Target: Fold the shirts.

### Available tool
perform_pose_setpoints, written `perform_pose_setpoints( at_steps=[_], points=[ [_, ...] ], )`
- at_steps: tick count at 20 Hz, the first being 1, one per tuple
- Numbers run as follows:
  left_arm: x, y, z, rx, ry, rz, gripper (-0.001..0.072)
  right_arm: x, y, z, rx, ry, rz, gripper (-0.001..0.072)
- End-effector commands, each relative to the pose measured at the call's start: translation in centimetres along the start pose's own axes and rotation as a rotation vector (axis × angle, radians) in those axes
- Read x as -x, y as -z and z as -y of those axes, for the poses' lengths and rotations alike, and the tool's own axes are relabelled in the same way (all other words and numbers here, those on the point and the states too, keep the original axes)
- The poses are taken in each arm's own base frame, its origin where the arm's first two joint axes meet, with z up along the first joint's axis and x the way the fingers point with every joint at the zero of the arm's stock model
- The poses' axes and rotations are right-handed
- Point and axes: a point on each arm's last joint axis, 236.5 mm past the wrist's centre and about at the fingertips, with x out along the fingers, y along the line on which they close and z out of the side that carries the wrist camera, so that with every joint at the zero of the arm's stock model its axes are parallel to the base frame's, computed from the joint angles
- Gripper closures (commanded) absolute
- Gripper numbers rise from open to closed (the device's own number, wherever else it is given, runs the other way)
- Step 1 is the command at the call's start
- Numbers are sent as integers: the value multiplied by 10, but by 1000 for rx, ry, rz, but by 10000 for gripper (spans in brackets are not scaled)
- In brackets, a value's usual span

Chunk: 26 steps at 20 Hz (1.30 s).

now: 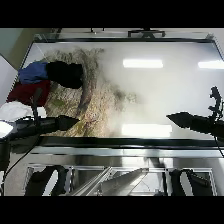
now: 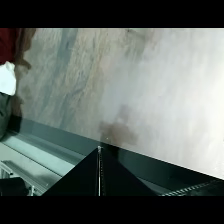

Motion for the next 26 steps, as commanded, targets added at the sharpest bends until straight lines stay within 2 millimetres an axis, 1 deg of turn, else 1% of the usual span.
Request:
perform_pose_setpoints(
  at_steps=[1, 17, 18, 19, 21, 24, 25, 26],
  points=[
    [0, 0, 1, 0, 2, 0, 699, 0, 0, 0, 0, -1, 0, 688],
    [0, 0, 1, -1, 2, 1, 699, 0, -1, 0, 0, 0, 3, 687],
    [0, -7, -1, 1, -3, 32, 699, 0, -1, 0, 0, 0, 3, 688],
    [1, -19, -5, 2, -19, 81, 698, 0, 0, 0, 0, 1, 3, 688],
    [3, -33, -10, 3, -41, 142, 699, 0, -2, 0, 0, 2, 8, 688],
    [4, -41, -14, 0, -60, 174, 700, 0, -15, 7, 0, 29, 64, 687],
    [5, -47, -17, 0, -72, 200, 701, 1, -20, 8, 0, 36, 83, 687],
    [10, -63, -25, -2, -106, 269, 701, 1, -24, 9, -2, 37, 100, 687]
  ],
)
